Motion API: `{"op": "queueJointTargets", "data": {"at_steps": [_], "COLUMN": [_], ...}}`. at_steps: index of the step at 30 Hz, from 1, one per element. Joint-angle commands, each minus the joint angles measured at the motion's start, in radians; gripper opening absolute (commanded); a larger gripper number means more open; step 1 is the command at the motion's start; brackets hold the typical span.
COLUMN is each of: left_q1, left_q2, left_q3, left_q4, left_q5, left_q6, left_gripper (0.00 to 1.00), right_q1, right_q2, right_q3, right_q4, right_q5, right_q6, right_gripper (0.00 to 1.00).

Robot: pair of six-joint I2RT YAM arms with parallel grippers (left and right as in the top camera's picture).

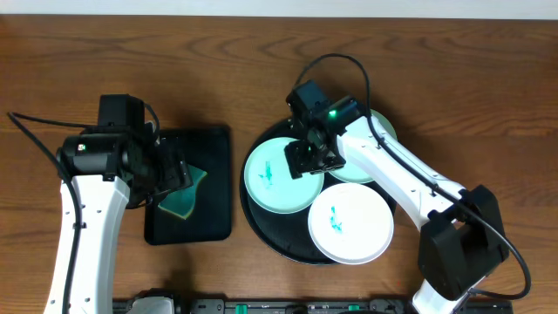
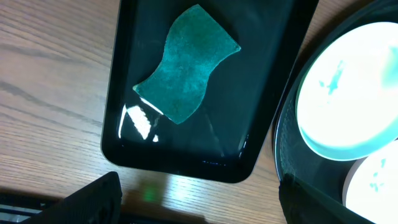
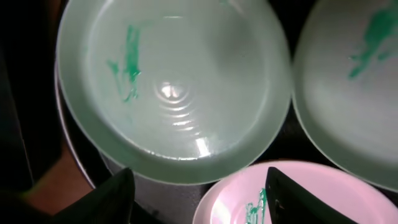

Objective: Clean dirty plates on tray and stack at the side
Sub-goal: 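Reach the right gripper between the mint plates on the round tray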

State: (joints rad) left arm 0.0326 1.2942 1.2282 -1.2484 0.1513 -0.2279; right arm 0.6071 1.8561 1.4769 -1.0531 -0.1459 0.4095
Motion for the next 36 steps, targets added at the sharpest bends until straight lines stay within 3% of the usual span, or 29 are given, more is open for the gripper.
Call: {"op": "queueJointTargets", "data": {"at_steps": [1, 11, 30, 34, 36], "left_q1": [0.003, 0.003, 0.003, 0.003, 0.003], "left_q2": [0.001, 0.001, 0.001, 0.001, 0.001], "left_q3": [0.019, 0.019, 0.019, 0.019, 0.019], "left_q4": [0.0, 0.0, 0.0, 0.0, 0.0], "left_q5": [-0.002, -0.002, -0.002, -0.002, -0.002], "left_q6": [0.01, 0.01, 0.01, 0.01, 0.01], "left_gripper": [0.82, 0.82, 0.82, 0.82, 0.82], "right_q1": [0.016, 0.033, 0.032, 0.021, 0.019], "right_q2": [-0.005, -0.005, -0.002, -0.002, -0.002], "right_q3": [-0.038, -0.182, -0.276, -0.309, -0.315], "right_q4": [0.023, 0.106, 0.269, 0.32, 0.341], "right_q5": [0.041, 0.117, 0.192, 0.198, 0.198], "right_q6": [0.188, 0.228, 0.23, 0.229, 0.229], "right_gripper": [0.71, 0.68, 0.58, 0.52, 0.44]}}
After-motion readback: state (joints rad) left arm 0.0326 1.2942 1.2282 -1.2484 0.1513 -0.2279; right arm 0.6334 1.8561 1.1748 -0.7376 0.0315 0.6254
